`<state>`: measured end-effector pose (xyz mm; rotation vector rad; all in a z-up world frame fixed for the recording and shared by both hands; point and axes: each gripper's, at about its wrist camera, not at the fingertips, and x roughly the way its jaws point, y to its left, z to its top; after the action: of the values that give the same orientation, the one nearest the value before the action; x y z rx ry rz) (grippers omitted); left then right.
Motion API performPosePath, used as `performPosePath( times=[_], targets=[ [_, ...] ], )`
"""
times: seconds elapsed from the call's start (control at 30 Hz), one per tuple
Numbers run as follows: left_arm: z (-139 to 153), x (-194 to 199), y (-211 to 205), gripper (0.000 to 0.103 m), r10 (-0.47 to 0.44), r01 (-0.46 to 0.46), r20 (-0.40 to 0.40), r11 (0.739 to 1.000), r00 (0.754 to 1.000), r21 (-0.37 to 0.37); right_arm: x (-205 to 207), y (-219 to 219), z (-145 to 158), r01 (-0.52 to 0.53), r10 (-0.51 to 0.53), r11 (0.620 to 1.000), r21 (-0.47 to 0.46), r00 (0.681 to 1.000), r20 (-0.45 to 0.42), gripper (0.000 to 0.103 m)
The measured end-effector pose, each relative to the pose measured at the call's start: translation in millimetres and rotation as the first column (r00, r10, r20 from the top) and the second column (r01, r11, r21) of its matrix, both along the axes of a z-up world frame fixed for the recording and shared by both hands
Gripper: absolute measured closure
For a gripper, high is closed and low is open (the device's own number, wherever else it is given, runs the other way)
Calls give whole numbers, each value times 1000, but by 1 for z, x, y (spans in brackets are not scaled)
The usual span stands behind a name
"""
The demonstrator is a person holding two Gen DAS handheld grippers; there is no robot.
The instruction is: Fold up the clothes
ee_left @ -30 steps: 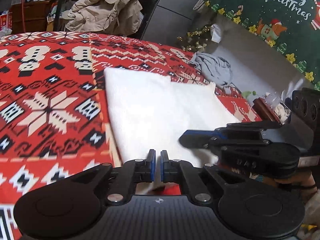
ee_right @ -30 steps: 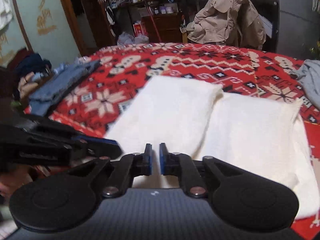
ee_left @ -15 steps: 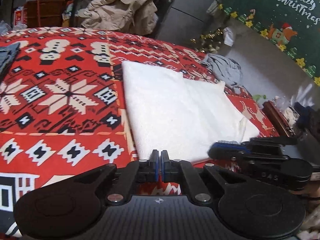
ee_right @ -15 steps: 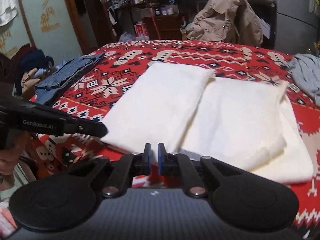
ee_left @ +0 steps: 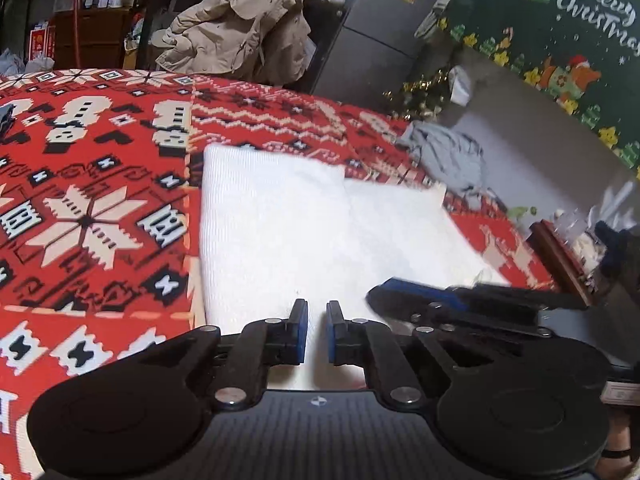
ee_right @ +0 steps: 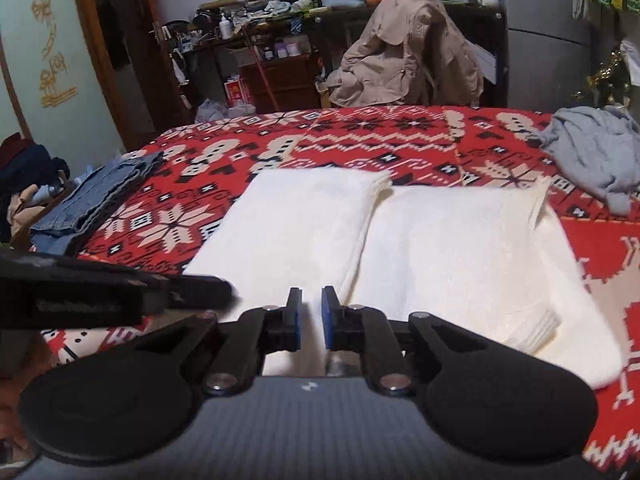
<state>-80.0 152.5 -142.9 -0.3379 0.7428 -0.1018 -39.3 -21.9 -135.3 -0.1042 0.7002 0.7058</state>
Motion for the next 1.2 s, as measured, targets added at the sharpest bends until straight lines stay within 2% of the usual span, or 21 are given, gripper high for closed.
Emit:
performPosePath(
  times=[0.1, 0.2, 0.23, 0.3, 0.37, 0.47, 0.6, 0.77, 0.83, 0.9, 0.97, 1.03, 1.2],
  targets=[
    [1, -1, 1, 93, 12, -12, -16, 1000, 1000, 3, -7, -2, -4, -16, 19, 997, -80, 999, 34, 92],
    [5, -3, -2, 93, 26, -26, -25, 1000, 999, 13, -11, -17, 0, 17, -17, 1000, -24, 1000, 0, 93],
    [6, -4, -3, 94, 28, -28, -22, 1000, 999, 13, -14, -19, 4, 28, -28, 1000, -4, 1000, 10, 98],
    [7, -6, -6, 94, 30, -30, -9, 999, 1000, 16, -23, -19, 13, 10, -11, 1000, 25, 999, 48, 98],
    [5, -7, -8, 94, 36, -35, -11, 999, 999, 30, -29, -10, 13, -24, 24, 1000, -3, 998, 59, 98],
    [6, -11, -9, 94, 28, -27, -15, 998, 999, 56, -31, 0, 3, -56, 58, 997, -51, 998, 22, 98],
    [7, -21, -8, 93, 3, -1, -26, 996, 1000, 93, -34, -11, -1, -64, 64, 997, -41, 998, -4, 102],
    [11, -34, -1, 94, 8, -7, -13, 998, 1000, 58, -39, -27, 0, -78, 77, 997, -26, 997, -25, 102],
    [14, -40, 0, 94, 4, -4, 3, 999, 1000, 32, -42, -33, 7, -75, 75, 997, 1, 997, -22, 98],
    [18, -41, -2, 94, -35, 35, 20, 999, 999, 4, -42, -33, 13, -77, 78, 997, 19, 997, -13, 98],
    [18, -36, -9, 94, -63, 63, 18, 998, 998, 28, -42, -27, 20, -98, 98, 994, 41, 995, -1, 98],
    [12, -29, -13, 94, -70, 70, -3, 996, 998, 50, -40, -15, 21, -126, 126, 992, 29, 992, 13, 98],
    [0, -30, -5, 98, -56, 57, -31, 998, 998, 18, -36, 9, 5, -161, 161, 986, -31, 987, -9, 98]
  ],
)
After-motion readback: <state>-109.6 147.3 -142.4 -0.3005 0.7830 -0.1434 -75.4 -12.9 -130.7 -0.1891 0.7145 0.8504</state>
